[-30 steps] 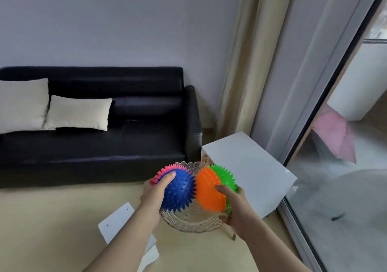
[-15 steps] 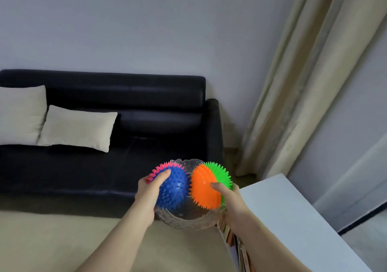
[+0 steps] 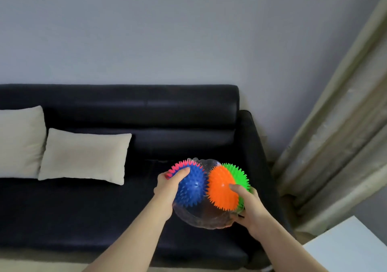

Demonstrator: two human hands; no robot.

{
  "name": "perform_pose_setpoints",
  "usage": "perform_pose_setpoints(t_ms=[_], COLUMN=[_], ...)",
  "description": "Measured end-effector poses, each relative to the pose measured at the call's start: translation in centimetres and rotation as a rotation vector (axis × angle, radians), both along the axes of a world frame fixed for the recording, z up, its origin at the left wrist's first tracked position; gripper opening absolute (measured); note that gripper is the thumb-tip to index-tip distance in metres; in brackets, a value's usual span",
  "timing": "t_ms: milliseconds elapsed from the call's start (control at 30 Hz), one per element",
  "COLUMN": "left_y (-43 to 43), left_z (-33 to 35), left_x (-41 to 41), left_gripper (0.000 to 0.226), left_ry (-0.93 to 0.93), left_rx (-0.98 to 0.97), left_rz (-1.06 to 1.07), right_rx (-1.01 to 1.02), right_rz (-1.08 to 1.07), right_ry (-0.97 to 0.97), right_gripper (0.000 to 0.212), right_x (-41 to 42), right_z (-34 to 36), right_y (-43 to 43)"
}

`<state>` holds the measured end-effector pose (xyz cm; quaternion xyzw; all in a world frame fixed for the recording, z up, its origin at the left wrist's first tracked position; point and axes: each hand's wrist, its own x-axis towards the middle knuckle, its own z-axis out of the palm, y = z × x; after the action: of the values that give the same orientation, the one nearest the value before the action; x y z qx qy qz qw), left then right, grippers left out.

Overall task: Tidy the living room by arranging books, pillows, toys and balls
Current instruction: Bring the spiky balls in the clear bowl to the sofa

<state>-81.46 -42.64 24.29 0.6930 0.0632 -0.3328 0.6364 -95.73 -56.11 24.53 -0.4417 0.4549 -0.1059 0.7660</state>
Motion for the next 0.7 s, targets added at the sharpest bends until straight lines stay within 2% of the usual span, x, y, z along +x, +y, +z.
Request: perform_pose_setpoints(t_ms=[233, 367, 433, 700], left_y=[-2.2, -5.2, -6.7, -13.4], left_z=[-1.0, -2.6, -3.3, -7.5], left_x=[9.2, 13.1, 14.6, 19.3], left_gripper=[0.093, 0.061, 0.053, 0.067], left_ry=[0.009, 0.051, 0.076, 0.175], left_rx=[0.034, 0.014, 0.025, 0.155], left_rz=[-0.101, -0.12, -0.138, -0.144], right_rx=[0.05, 0.074, 0.085, 0.136], right_rz=[-0.089, -0.106, -0.111, -0.129], right_ry=[0.039, 0.062, 0.077, 0.142], right_gripper=[0.049, 0.047, 0.048, 0.058], right_x=[8.1, 11.7, 13.3, 18.8], right_z=[-1.6, -2.7, -3.4, -8.2], right_y=[-1.0, -3.5, -5.1, -12.4])
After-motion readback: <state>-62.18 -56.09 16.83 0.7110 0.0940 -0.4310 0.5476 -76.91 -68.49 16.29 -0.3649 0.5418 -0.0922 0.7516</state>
